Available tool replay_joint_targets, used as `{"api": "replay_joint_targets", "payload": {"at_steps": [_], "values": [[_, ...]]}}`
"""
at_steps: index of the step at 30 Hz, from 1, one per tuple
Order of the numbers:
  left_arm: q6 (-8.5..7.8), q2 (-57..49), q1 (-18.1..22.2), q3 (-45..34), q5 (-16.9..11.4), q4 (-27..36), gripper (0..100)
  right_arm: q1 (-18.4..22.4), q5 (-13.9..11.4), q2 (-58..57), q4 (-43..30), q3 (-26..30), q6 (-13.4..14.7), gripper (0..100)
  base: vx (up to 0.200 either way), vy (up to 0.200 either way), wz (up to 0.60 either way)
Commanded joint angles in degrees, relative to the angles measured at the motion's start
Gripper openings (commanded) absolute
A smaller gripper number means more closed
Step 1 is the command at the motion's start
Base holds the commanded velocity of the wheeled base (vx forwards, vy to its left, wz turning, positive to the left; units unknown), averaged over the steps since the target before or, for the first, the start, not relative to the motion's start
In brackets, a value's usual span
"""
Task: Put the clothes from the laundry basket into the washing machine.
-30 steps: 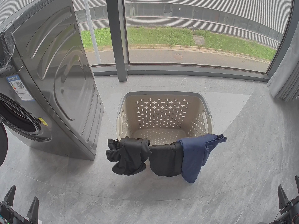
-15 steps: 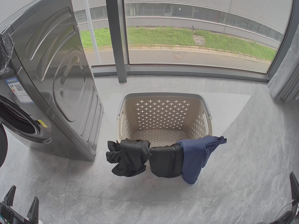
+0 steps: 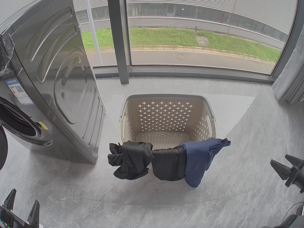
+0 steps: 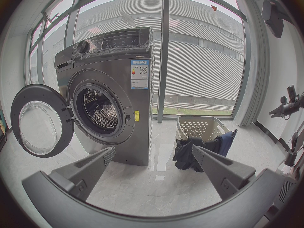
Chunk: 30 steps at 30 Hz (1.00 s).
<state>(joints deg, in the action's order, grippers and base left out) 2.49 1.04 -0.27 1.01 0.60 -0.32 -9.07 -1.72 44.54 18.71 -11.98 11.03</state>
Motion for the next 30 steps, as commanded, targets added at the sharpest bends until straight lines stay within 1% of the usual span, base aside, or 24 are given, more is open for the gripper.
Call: {"api": "replay_joint_targets", "payload": {"at_steps": [1,2,5,9,11,13,14,15,18,27,30], "values": [[0.06,-0.86,0.0,-1.01,0.02,-0.03,100,-3.06,1.72,24.89,8.01,-3.57,1.01,100,0.0,0.0,0.0],[0.06,-0.86,0.0,-1.01,0.02,-0.03,100,-3.32,1.98,31.22,9.85,-5.59,-0.22,100,0.0,0.0,0.0],[0.06,-0.86,0.0,-1.01,0.02,-0.03,100,-4.55,2.25,37.28,12.58,-7.09,-0.49,100,0.0,0.0,0.0],[0.06,-0.86,0.0,-1.01,0.02,-0.03,100,-6.05,2.95,42.91,15.74,-8.06,0.04,100,0.0,0.0,0.0],[0.06,-0.86,0.0,-1.01,0.02,-0.03,100,-6.57,3.92,46.69,18.2,-8.41,0.48,100,0.0,0.0,0.0],[0.15,-0.86,0.0,-1.01,0.02,-0.03,100,-7.45,5.32,50.99,21.98,-8.5,1.54,100,0.0,0.0,0.0],[0.15,-0.86,0.0,-1.01,0.02,-0.03,100,-7.54,5.41,51.26,22.33,-8.5,1.54,100,0.0,0.0,0.0],[0.15,-0.86,0.0,-1.01,0.02,-0.03,100,-8.16,5.85,53.54,24.97,-8.93,1.71,100,0.0,0.0,0.0],[0.15,-0.86,0.09,-1.01,0.02,-0.03,100,-8.77,5.94,57.76,27.78,-10.17,1.89,100,0.0,0.0,0.0],[0.06,-0.86,0.0,-1.01,0.02,-0.03,100,-9.83,5.94,63.65,28.05,-15.0,1.98,100,0.0,0.0,0.0],[0.15,-0.86,0.0,-1.01,0.02,-0.03,100,-9.83,5.85,65.32,28.05,-17.46,2.15,100,0.0,0.0,0.0]]}}
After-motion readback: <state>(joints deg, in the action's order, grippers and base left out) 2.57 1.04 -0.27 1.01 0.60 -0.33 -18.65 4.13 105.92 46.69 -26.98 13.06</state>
